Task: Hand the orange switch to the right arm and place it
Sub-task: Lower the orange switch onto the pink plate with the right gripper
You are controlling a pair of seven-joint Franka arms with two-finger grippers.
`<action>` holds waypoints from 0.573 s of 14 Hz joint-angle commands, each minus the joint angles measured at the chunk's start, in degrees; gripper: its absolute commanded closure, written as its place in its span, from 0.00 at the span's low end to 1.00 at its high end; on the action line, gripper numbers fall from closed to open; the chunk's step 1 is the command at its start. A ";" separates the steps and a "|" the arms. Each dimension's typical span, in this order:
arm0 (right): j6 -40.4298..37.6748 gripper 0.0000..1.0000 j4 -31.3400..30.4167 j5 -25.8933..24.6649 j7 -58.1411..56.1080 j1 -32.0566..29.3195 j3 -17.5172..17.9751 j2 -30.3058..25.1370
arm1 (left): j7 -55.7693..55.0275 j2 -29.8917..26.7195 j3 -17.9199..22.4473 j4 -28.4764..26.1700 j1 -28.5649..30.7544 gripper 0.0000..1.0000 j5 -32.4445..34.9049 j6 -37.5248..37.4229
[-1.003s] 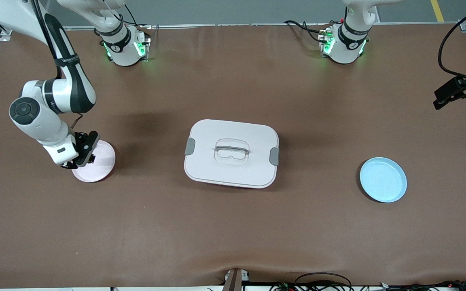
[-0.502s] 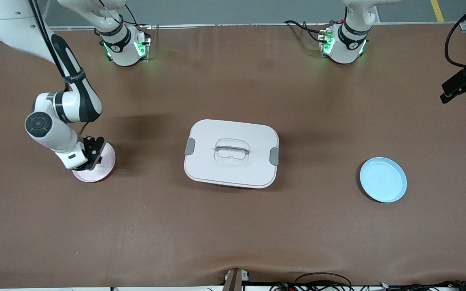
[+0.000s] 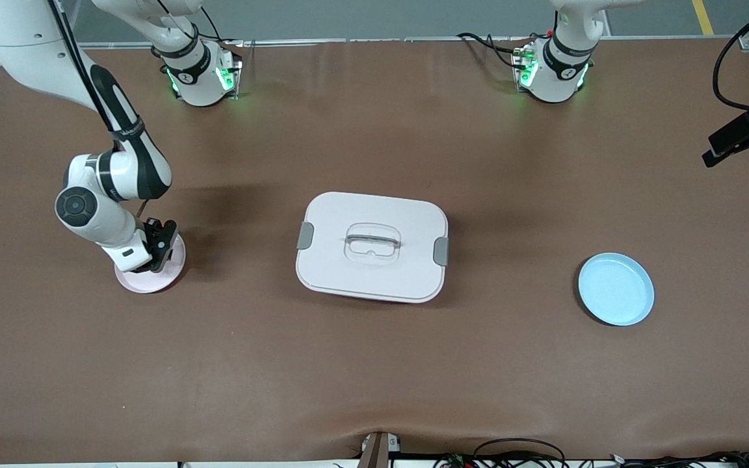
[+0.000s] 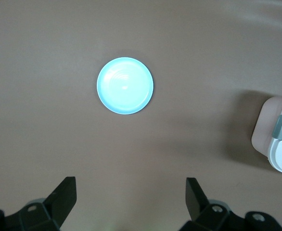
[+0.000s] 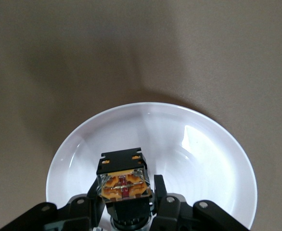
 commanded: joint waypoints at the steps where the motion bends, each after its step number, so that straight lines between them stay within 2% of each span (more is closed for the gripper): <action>1: 0.69 1.00 -0.90 -1.31 -0.50 -0.72 0.52 0.12 | 0.60 -0.74 -0.27 -0.83 0.06 0.00 -0.48 0.65; 7: 0.86 1.00 -0.99 -1.31 -0.41 -0.72 0.52 0.65 | 0.51 -0.74 -1.06 -1.89 -0.11 0.00 -0.22 1.79; 8: 1.30 0.96 -0.98 -1.31 -0.41 -0.72 0.52 0.82 | -1.23 -0.74 -1.24 -2.15 -0.11 0.00 -0.39 1.79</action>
